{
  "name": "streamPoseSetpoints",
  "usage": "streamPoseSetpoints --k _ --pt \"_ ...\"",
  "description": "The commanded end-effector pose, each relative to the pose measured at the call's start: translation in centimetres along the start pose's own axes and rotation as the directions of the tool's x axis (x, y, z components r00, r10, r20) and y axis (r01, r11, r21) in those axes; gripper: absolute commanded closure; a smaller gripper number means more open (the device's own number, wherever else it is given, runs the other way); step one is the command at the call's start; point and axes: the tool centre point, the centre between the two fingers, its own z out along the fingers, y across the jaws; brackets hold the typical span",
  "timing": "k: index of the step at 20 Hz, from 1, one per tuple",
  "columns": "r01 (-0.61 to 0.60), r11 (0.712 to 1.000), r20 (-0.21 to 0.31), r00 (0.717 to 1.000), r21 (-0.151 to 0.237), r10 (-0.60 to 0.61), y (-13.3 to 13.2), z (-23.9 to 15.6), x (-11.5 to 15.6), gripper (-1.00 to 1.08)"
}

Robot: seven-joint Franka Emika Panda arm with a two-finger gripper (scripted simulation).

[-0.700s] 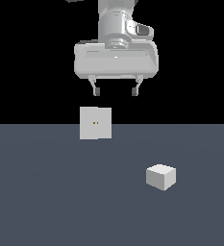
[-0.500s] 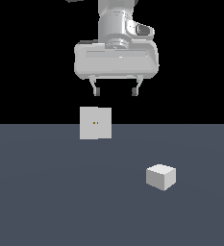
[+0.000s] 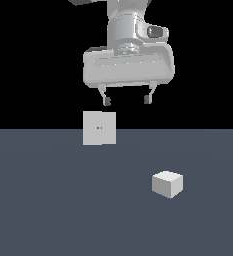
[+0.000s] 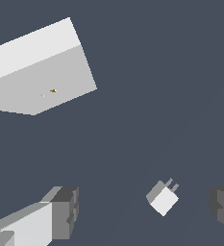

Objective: Plug the charger into the wall socket.

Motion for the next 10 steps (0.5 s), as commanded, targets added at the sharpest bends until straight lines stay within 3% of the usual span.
streamPoseSetpoints --k 1,6,10 --pt "-0.051 0.999 -0.007 0.999 -0.003 0.051 0.7 0.7 -0.4 -0.92" --pt "-0.182 0.983 -0.026 0.983 -0.008 0.182 2.3 2.4 -1.7 -0.92" --pt "-0.299 0.954 -0.044 0.953 -0.011 0.299 3.7 4.0 -3.0 -0.92"
